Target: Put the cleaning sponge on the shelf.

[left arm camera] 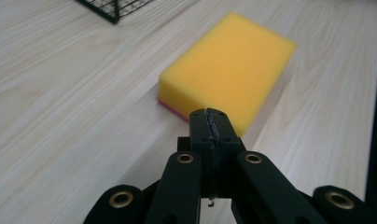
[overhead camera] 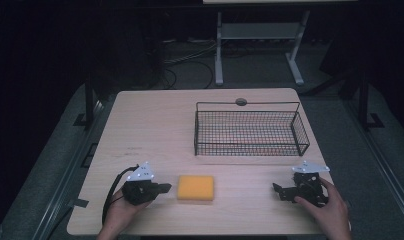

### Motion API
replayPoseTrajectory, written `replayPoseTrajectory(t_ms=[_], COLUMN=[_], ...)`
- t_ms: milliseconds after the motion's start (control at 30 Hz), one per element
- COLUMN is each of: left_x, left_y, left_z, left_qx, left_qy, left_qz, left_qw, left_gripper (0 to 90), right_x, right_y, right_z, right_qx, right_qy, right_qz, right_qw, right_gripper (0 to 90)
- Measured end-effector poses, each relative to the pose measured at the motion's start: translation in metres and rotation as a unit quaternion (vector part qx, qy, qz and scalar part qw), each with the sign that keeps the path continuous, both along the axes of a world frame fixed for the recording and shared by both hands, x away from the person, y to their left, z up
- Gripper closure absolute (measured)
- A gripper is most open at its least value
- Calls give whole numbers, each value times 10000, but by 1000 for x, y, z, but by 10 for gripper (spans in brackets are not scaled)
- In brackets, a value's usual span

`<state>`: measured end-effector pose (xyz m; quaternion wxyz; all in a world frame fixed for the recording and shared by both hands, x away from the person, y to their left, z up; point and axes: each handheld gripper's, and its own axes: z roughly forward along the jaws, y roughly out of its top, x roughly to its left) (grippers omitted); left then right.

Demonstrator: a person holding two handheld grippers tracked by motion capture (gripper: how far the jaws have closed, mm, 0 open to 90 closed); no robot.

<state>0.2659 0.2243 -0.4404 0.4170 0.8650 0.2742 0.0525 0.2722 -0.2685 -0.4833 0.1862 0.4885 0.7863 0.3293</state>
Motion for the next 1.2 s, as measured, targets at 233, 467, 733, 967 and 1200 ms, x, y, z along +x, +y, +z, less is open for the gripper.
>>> replayPoseTrajectory(t_ms=[233, 467, 733, 967, 1200], left_x=[-5, -9, -5, 3, 14], left_y=[-13, -26, -31, -31, -30], left_z=[0, -3, -8, -10, -10], left_qx=[-53, -46, 130, 211, 257], left_qy=[74, 163, 189, 131, 63], left_qz=[-210, -427, -438, -349, -229], left_qw=[9997, 9989, 9988, 9991, 9994], left_gripper=[895, 895, 896, 895, 896], right_x=[0, 0, 0, 0, 0], right_y=[0, 0, 0, 0, 0], right_z=[0, 0, 0, 0, 0], right_qx=[0, 0, 0, 0, 0], right_qy=[0, -1, -1, -1, -1], right_qz=[0, 0, 0, 0, 0], right_qw=[10000, 10000, 10000, 10000, 10000], right_gripper=[12, 12, 12, 12, 12])
